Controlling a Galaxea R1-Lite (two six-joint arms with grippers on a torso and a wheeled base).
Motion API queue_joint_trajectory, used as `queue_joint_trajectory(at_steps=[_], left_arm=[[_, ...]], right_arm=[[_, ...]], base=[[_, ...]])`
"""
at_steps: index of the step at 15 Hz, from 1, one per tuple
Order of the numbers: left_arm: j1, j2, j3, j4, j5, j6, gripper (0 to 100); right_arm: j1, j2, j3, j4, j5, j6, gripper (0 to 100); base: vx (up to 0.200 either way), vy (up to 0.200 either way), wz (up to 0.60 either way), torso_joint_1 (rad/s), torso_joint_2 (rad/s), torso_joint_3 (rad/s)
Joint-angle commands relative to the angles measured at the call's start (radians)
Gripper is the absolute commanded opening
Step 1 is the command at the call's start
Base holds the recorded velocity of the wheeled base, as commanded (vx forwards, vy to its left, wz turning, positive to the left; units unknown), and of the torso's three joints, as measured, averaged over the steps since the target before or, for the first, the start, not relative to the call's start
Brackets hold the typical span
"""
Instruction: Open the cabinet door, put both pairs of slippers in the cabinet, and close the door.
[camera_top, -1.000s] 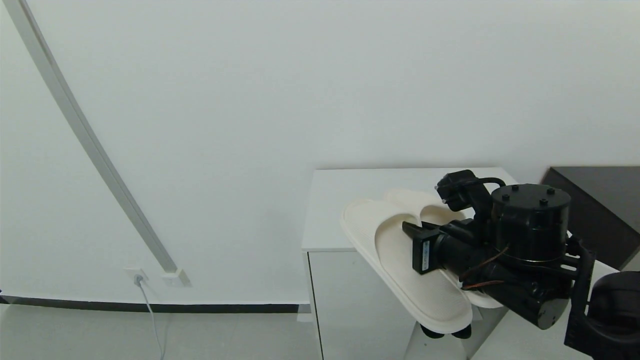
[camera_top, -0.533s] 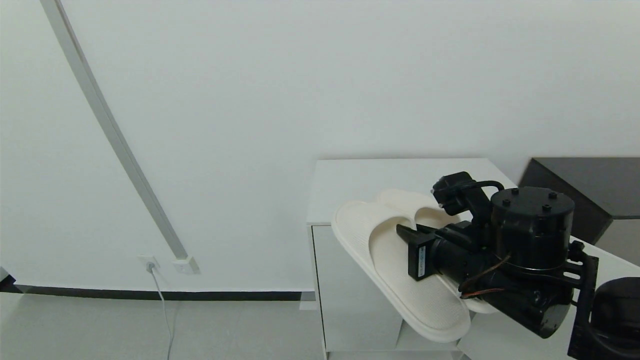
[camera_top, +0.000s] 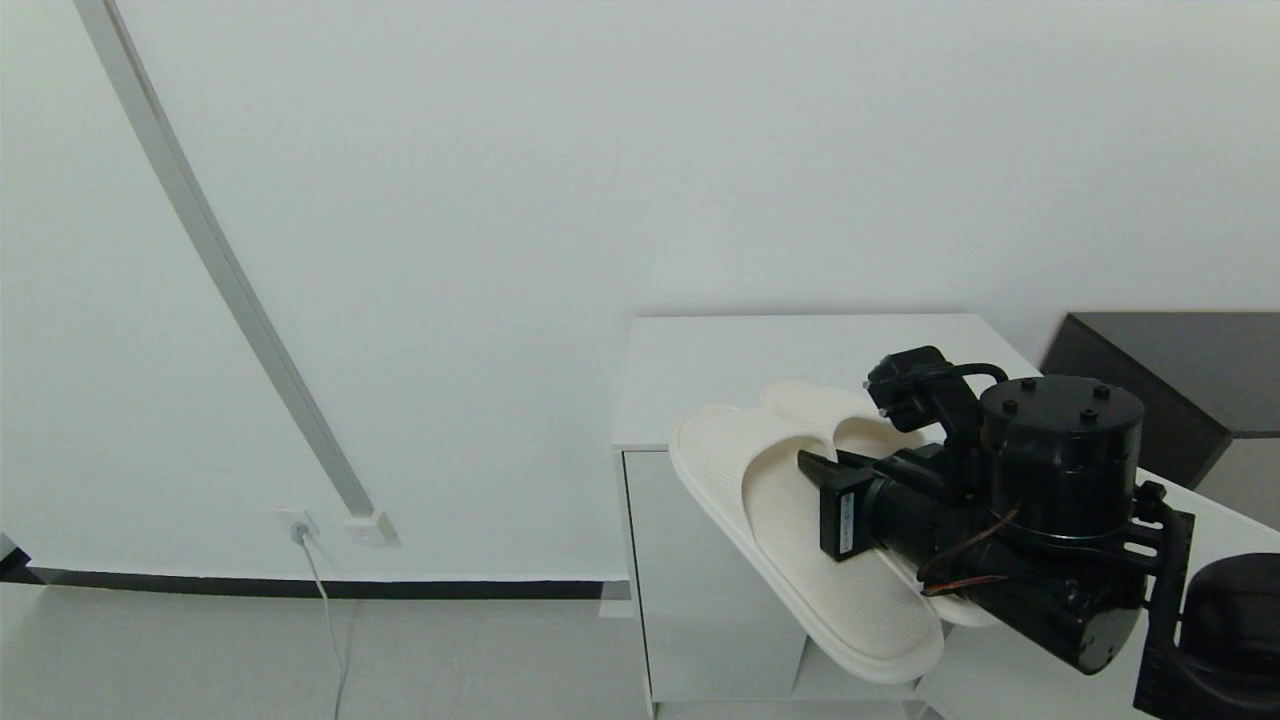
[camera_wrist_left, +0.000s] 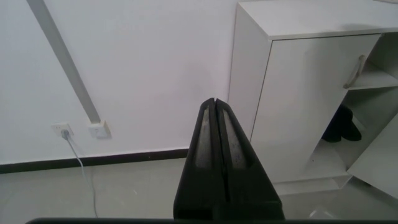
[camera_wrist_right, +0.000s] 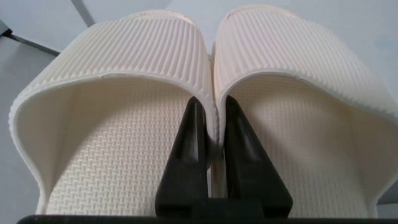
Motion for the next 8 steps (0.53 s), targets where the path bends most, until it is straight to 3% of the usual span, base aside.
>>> queue_joint_trajectory(at_steps=[1, 4, 8], left_arm=[[0.0, 0.001, 0.0, 0.0, 0.0, 0.0, 0], [0.0, 0.001, 0.0, 0.0, 0.0, -0.001, 0], [0.0, 0.001, 0.0, 0.0, 0.0, -0.001, 0]], right_arm=[[0.002, 0.003, -0.001, 0.0, 0.001, 0.0, 0], [0.002, 0.005, 0.0, 0.0, 0.001, 0.0, 0], [0.005, 0.008, 0.0, 0.0, 0.001, 0.0, 0]], base=[[0.0, 0.0, 0.0, 0.0, 0.0, 0.0], [0.0, 0.0, 0.0, 0.0, 0.0, 0.0], [0.0, -0.2, 0.0, 0.0, 0.0, 0.004]])
